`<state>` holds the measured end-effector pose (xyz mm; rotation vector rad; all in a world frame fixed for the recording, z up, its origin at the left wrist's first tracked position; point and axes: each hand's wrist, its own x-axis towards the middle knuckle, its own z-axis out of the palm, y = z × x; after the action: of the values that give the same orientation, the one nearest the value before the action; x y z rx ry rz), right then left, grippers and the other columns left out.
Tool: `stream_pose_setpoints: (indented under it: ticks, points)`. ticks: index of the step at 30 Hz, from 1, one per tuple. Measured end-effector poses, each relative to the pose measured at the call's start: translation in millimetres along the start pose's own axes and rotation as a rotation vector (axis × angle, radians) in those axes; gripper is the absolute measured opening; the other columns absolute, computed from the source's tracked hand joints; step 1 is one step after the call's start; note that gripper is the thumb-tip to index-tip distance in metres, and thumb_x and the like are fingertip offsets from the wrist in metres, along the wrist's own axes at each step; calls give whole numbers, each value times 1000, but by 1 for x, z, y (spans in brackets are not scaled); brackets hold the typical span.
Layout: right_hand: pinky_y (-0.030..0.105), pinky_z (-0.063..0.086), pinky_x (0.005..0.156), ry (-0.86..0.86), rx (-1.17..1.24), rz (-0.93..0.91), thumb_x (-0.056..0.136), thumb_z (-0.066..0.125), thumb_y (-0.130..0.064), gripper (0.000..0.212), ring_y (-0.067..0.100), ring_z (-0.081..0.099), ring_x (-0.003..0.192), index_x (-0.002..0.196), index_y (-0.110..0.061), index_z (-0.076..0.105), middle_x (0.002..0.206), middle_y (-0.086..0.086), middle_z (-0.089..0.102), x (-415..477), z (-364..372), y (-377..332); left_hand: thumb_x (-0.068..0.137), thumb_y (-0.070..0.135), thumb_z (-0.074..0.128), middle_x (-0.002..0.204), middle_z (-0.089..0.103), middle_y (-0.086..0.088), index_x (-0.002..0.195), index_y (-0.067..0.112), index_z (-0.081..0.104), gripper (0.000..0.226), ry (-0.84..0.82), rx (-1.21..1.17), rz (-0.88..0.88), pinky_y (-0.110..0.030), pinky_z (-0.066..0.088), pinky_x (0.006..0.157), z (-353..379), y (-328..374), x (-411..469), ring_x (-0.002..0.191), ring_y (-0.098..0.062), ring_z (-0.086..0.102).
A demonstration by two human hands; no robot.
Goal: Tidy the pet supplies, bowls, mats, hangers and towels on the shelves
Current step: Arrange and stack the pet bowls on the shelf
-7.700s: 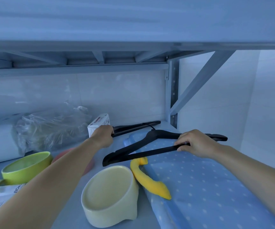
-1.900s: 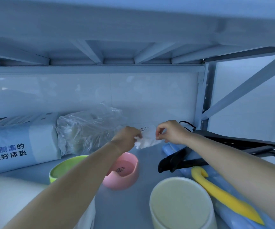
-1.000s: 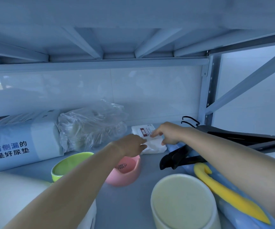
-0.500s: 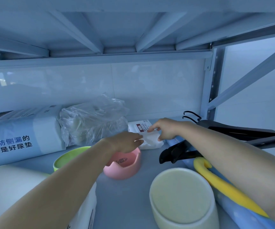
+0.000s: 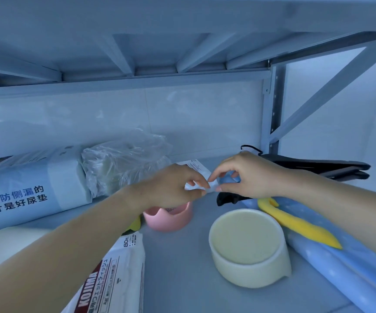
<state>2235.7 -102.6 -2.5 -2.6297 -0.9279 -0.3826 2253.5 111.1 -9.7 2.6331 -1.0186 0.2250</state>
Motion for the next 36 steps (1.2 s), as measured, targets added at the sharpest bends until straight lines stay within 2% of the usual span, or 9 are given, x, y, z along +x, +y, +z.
stream_pose_setpoints:
  ticks: [8, 14, 16, 19, 22, 25, 28, 32, 36]
  points:
    - [21, 49, 80, -12, 52, 36, 80, 71, -28, 16, -2, 60, 83, 96, -27, 72, 84, -23, 64, -41, -4, -20, 83, 36, 62, 89, 60, 32, 100, 40, 67, 18, 14, -1, -2, -15, 43, 83, 13, 31, -26, 86, 11, 55]
    - [23, 45, 81, -24, -1, 17, 82, 67, -34, 11, -5, 55, 85, 93, -31, 70, 91, -19, 65, -82, -10, -12, 82, 41, 64, 76, 41, 56, 105, 42, 63, 23, -25, 75, -2, -3, 32, 66, 25, 70, -47, 79, 23, 45]
    - [27, 45, 84, -38, -11, 18, 82, 67, -35, 13, 0, 54, 89, 95, -33, 70, 95, -18, 64, -97, -9, -8, 82, 45, 62, 79, 47, 46, 109, 43, 60, 27, -42, 82, -36, -5, 30, 67, 33, 88, -52, 87, 13, 48]
    - [34, 46, 85, -52, -4, 17, 83, 66, -36, 17, 12, 58, 91, 98, -30, 69, 98, -9, 66, -115, -8, -3, 82, 54, 58, 105, 52, 26, 115, 46, 55, 34, -59, 107, -108, -15, 31, 76, 48, 114, -56, 101, 1, 46]
    - [35, 45, 85, -62, 19, -46, 84, 64, -35, 19, 17, 59, 93, 100, -26, 69, 101, -7, 66, -129, -5, -2, 81, 55, 58, 119, 53, 18, 124, 42, 51, 45, -51, 122, -174, -16, 33, 82, 64, 132, -63, 111, -4, 41]
    - [32, 41, 91, -114, -23, -77, 85, 63, -36, 24, 13, 51, 107, 108, -28, 65, 110, -12, 63, -140, 1, -2, 80, 48, 64, 135, 45, 16, 135, 40, 41, 60, -37, 140, -231, -29, 38, 100, 80, 144, -74, 123, -7, 41]
    - [29, 41, 88, -122, -22, -83, 83, 67, -30, 31, 12, 47, 111, 114, -28, 62, 116, -13, 59, -147, 5, -4, 80, 41, 67, 133, 45, 14, 135, 42, 38, 63, 28, 190, -300, -38, 47, 92, 92, 154, -81, 122, -10, 43]
    - [31, 40, 96, -158, 10, -99, 80, 69, -19, 42, 10, 46, 117, 120, -26, 59, 123, -14, 57, -155, 3, -6, 80, 32, 66, 126, 46, 16, 130, 43, 41, 57, 123, 227, -346, -34, 51, 79, 101, 162, -88, 113, -10, 48]
    - [30, 38, 98, -155, 22, -128, 79, 69, -14, 48, 11, 44, 121, 124, -27, 58, 131, -13, 51, -166, 3, -8, 77, 30, 65, 126, 51, 15, 129, 40, 46, 56, 150, 261, -331, -34, 50, 81, 100, 166, -97, 111, -11, 51]
